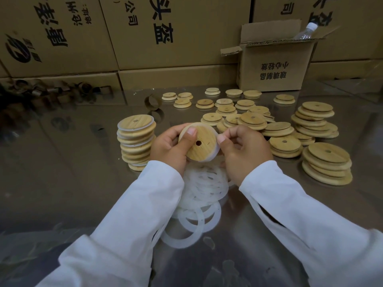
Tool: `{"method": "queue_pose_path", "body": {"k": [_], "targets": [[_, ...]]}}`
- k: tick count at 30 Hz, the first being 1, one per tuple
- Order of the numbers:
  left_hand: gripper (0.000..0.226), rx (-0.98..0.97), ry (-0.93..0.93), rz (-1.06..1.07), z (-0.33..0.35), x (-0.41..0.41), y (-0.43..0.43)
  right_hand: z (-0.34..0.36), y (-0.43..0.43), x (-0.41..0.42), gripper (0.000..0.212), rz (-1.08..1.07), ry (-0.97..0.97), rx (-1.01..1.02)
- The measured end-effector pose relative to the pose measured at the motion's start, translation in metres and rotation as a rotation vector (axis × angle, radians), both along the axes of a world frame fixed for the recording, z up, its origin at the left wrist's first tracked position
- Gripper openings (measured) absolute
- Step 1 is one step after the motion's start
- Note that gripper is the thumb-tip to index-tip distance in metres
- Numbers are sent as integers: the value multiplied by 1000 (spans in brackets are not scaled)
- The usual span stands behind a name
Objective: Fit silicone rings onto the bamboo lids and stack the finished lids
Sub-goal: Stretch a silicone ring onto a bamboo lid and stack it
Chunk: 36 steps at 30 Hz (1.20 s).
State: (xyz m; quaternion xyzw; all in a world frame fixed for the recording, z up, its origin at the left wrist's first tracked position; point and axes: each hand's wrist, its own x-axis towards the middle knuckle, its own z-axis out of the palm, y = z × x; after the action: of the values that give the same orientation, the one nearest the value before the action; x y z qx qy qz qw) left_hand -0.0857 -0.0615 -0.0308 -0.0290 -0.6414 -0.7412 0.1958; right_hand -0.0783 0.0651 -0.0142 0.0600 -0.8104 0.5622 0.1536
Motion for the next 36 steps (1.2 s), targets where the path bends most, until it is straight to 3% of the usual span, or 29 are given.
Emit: {"method": "queue_pose_path", "body": {"k": [6,15,21,27,36], "targets": [[13,4,-1,-16,3,2,-1,0,0,-3,19,35,-42,-221],[9,75,4,39,4,1,0,-3,-5,-1,16,81,-188,-395],[3,32,56,88,3,0,-2,-7,-4,2,19,84,-176,-359],[21,-50,81,87,3,3,0,-8,-4,1,15,70,-189,-365],[18,41,58,-19,4,2,-5,-4,-3,1,17,88,-193,-337]]}}
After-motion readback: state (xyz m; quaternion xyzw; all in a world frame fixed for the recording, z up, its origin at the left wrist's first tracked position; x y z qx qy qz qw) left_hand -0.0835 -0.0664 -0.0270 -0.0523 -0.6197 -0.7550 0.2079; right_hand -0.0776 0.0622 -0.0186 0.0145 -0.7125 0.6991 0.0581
